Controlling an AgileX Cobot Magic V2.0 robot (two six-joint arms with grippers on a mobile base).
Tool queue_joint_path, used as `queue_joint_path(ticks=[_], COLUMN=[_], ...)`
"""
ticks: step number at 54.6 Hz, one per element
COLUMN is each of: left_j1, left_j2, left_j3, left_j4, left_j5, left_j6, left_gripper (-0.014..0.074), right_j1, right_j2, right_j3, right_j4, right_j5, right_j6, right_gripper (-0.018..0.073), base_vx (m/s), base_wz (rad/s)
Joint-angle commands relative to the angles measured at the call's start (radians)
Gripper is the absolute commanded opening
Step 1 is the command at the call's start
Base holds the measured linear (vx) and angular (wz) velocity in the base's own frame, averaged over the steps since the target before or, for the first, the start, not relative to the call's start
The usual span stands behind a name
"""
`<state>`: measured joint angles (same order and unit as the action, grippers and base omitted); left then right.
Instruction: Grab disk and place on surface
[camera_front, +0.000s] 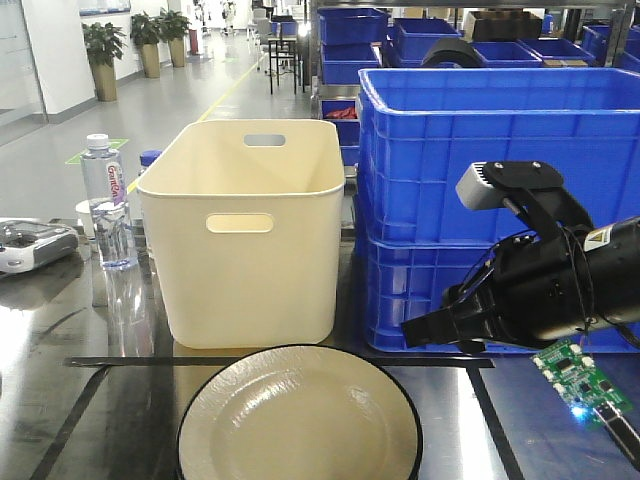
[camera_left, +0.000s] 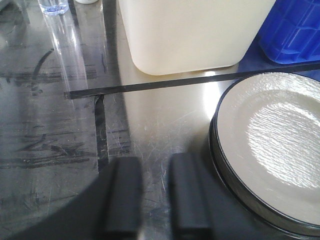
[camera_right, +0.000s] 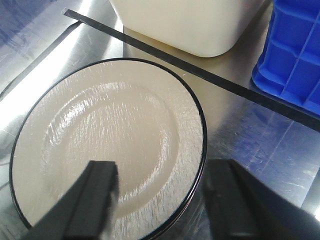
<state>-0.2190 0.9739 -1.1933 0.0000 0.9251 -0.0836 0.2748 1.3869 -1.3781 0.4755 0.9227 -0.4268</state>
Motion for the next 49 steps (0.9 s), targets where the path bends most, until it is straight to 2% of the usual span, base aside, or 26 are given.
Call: queue_joint_path(ticks=[1, 14, 21, 49], left_j1=[-0.001, -0.001, -0.001, -0.001], left_j2=[-0.011, -0.011, -0.011, -0.016], left_j3=[-0.028, -0.028, -0.028, -0.017], left_j4=[0.000, 0.000, 0.000, 0.010], left_j5=[-0.065, -0.064, -0.064, -0.078], left_j6=[-0.008, -0.008, -0.008, -0.008], left_gripper=[0.0141, -0.0011, -0.0008, -0.0009], right_j1=[-0.007, -0.007, -0.007, -0.007], right_j2=[-0.034, -0.034, -0.034, -0.034], right_j3=[-0.030, -0.030, -0.030, -0.030], right_j4=[0.022, 0.022, 0.022, 0.022], right_j5=[-0.054, -0.054, -0.054, -0.054], right_j6=[-0.009, -0.009, -0.009, -0.009], right_gripper=[0.0311, 0.0146, 0.0094, 0.0068], base_vx=[0.00, 0.00, 0.00, 0.00], base_wz=[0.00, 0.00, 0.00, 0.00])
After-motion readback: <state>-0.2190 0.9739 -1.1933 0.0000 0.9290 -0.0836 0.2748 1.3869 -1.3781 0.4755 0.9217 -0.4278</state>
